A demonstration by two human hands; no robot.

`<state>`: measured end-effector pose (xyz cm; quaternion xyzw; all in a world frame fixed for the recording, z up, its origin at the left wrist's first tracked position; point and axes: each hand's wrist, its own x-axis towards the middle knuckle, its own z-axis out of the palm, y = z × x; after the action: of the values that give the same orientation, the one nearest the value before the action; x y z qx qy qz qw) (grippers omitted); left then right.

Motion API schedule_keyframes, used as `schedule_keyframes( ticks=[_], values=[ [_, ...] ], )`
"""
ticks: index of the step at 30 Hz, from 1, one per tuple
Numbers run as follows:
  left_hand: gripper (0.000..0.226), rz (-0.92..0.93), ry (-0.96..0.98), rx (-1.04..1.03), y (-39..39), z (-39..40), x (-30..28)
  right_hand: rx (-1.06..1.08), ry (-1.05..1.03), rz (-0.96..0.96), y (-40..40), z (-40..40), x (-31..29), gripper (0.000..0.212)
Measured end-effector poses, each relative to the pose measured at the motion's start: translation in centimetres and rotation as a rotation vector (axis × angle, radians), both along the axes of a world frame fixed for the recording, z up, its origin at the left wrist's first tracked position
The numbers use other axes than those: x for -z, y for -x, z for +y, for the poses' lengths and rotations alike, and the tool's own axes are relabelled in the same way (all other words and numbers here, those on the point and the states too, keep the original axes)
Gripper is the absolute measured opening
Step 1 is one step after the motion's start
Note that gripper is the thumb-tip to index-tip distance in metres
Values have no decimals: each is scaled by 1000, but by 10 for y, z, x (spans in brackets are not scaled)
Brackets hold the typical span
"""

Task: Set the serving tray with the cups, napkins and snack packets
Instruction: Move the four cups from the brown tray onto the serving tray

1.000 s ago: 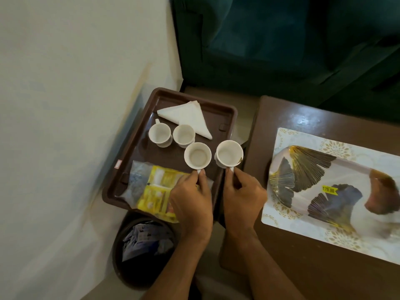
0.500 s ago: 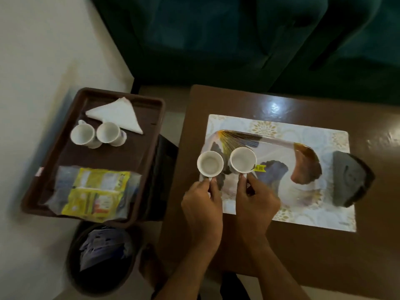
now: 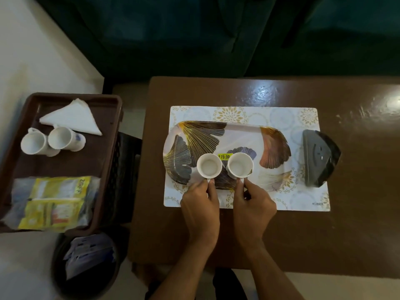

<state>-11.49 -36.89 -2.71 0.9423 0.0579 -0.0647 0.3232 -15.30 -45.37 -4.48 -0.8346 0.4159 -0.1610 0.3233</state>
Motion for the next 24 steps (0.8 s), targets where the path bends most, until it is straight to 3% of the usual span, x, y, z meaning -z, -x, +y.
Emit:
schedule_keyframes(
  ticks=[24],
  values=[
    [20, 4, -11, 27, -2, 5, 14, -17, 10, -45, 2, 2, 10, 8]
  ],
)
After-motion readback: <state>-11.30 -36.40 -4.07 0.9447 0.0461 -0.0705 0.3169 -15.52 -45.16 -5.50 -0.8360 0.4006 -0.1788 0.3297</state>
